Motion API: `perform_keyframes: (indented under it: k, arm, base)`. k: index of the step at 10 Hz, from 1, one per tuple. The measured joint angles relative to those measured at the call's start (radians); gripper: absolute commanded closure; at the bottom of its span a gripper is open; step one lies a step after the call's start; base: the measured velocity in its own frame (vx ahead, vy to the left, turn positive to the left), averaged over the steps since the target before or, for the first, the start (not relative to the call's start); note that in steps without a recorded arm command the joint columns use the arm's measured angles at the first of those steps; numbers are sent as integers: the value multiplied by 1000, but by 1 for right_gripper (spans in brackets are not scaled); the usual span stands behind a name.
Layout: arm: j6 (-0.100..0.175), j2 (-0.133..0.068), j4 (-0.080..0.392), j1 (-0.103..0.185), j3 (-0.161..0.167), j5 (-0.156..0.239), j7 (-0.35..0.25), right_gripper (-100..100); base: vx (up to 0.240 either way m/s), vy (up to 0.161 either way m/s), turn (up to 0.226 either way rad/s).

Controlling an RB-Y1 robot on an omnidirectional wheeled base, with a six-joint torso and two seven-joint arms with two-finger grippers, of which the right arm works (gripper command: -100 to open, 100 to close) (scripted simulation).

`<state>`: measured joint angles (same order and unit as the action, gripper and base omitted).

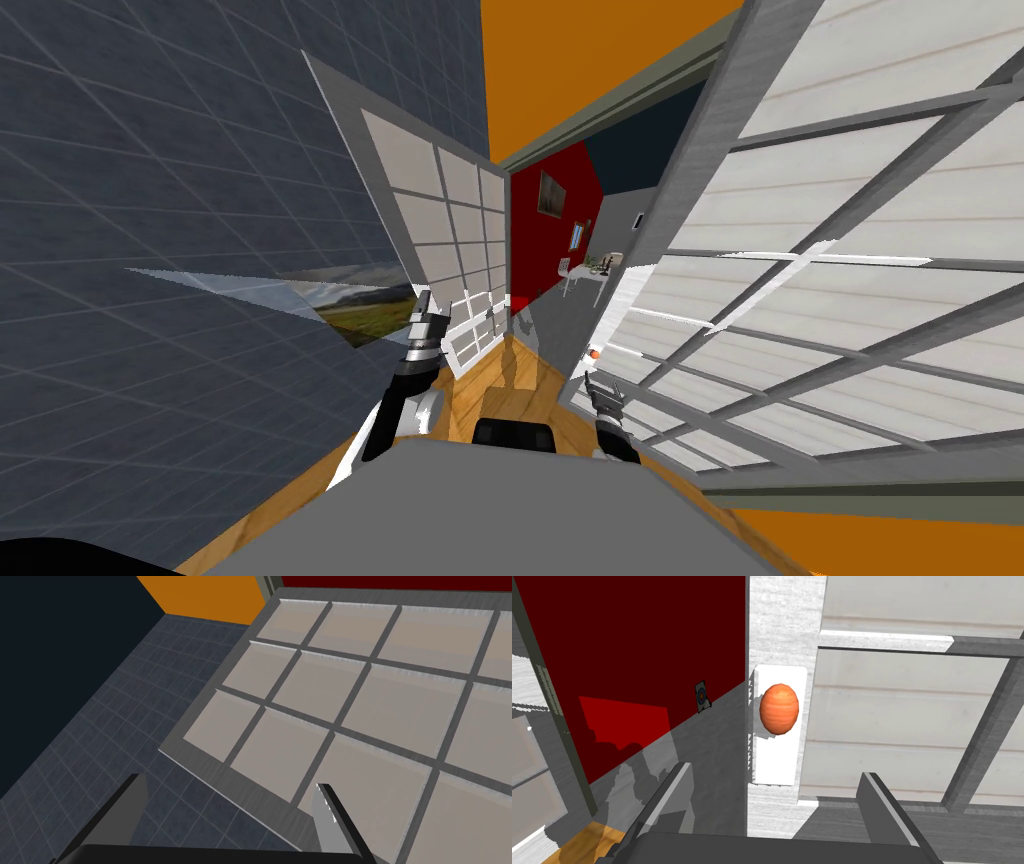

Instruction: Pull the door open

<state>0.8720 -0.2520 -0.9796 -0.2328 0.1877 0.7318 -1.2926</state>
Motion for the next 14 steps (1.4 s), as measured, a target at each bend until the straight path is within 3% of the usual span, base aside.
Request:
perform_keyframes:
  k: [2, 4, 6, 7, 9, 12, 13, 14]
  arm:
    - [4, 3, -2, -26, -48, -26, -32, -100]
    - [10, 8, 23, -34, -103, -55, -69, -100]
    - [0, 17, -13, -79, -163, -82, -90, -100]
    - [7, 16, 22, -69, -190, -97, -114, -100]
    - [-9, 25, -8, -100, -247, -120, -132, -100]
    - [-1, 30, 8, -122, -307, -153, -176, -100]
    - [0, 32, 8, -124, -308, -155, -178, 100]
    - [-1, 31, 8, -123, -307, -154, -177, 100]
  base:
    - [112, -10, 181]
    - [91, -15, 207]
    - [91, -25, 184]
    - [94, -39, 202]
    - [81, -31, 163]
    - [56, -42, 110]
    - [-5, 7, -24]
    - [-11, 6, -17]
